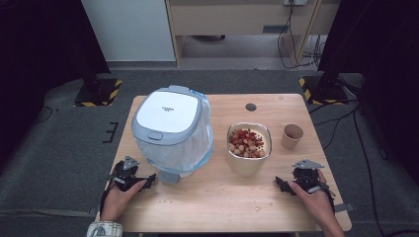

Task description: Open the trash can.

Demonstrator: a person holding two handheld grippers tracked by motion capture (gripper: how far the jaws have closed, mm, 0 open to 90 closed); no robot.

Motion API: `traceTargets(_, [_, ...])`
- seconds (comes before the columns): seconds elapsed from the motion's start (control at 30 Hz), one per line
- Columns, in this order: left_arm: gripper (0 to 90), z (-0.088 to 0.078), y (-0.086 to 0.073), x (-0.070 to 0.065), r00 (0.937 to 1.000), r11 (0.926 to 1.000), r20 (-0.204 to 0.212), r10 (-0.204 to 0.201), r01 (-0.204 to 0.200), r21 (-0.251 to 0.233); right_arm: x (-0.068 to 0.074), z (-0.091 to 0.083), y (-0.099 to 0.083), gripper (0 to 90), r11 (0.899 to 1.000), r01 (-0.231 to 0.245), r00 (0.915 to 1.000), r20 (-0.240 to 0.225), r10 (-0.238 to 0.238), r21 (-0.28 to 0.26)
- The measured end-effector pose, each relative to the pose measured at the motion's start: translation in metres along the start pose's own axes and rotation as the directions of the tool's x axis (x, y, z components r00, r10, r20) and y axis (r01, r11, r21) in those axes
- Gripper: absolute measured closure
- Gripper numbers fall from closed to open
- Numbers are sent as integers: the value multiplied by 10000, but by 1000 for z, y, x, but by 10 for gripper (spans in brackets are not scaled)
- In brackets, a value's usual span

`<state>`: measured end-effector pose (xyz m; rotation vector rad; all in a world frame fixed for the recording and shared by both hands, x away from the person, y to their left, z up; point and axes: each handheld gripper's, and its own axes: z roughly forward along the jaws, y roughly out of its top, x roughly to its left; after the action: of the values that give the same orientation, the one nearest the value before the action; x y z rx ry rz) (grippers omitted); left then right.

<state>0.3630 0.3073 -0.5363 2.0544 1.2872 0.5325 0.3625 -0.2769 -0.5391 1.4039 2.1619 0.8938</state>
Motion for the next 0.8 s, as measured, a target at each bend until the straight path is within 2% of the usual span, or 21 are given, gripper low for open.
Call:
traceTargets(0.13, [35, 0, 0, -1, 10000, 10000, -5, -10, 10, 8, 0, 0, 0, 5, 10000, -1, 10000, 5, 1, -4])
traceTargets(0.27, [160, -5, 1, -2, 9997, 9999, 186, 165, -166, 20, 1, -1, -1, 5, 10000, -12, 10000, 4, 12, 0])
traceTargets(0.43, [233, -10, 4, -1, 9997, 9999, 228, 128, -130, 93, 0, -1, -1, 5, 10000, 8, 10000, -20, -8, 2])
traceTargets(0.63, [316, -20, 9, -8, 9995, 9994, 89, 301, -300, -157, 0, -1, -1, 6, 10000, 55, 10000, -55, -55, 7])
traceTargets(0.8, [443, -30, 14, -16, 9975, 9970, 270, 650, -637, -449, 0, -1, -1, 5, 10000, 80, 9999, -76, -80, 5])
